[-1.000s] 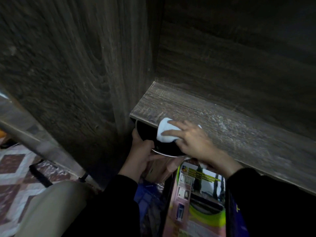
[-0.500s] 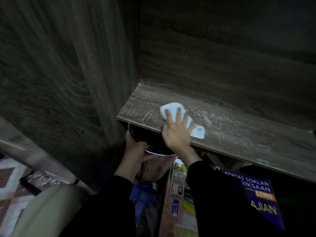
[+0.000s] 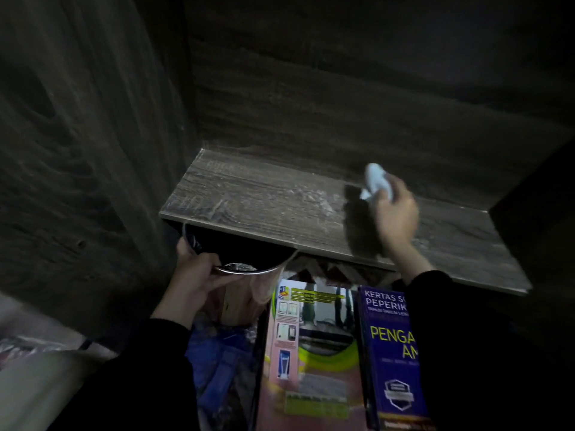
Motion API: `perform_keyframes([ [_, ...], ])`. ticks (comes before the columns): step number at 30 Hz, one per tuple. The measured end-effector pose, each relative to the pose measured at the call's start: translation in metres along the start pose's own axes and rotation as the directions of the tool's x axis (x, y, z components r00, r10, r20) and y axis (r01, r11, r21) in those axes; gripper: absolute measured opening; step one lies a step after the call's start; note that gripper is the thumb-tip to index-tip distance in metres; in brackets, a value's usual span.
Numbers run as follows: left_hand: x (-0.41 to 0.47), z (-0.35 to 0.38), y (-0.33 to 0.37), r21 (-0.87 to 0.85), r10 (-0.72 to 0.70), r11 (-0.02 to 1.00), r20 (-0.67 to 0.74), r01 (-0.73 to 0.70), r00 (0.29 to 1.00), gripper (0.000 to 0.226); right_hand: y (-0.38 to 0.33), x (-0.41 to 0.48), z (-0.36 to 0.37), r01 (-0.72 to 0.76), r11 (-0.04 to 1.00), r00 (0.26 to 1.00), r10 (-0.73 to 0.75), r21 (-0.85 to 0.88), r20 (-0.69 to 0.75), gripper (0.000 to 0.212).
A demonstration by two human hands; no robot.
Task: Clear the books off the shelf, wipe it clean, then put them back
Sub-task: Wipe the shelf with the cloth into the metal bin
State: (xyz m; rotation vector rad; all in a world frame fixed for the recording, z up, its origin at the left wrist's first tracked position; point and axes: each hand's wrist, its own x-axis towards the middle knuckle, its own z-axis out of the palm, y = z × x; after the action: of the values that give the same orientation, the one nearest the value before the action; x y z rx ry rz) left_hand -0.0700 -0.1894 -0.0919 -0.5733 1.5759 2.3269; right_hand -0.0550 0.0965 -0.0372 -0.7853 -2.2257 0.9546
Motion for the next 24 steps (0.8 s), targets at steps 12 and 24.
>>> perform_keyframes([
  [12,0.001,0.005,-0.001,0.015,-0.012,1.000,-0.012,0.012,1.000,0.068,0.080,-0.014,-0.026,-0.167,0.733,0.965,0.258,-0.659,0.042,0.056],
  [24,0.003,-0.002,0.001,0.000,-0.036,0.999,-0.008,0.036,0.999,0.074,-0.054,-0.085,0.118,0.387,0.809,0.808,-0.067,-0.443,0.585,0.055],
])
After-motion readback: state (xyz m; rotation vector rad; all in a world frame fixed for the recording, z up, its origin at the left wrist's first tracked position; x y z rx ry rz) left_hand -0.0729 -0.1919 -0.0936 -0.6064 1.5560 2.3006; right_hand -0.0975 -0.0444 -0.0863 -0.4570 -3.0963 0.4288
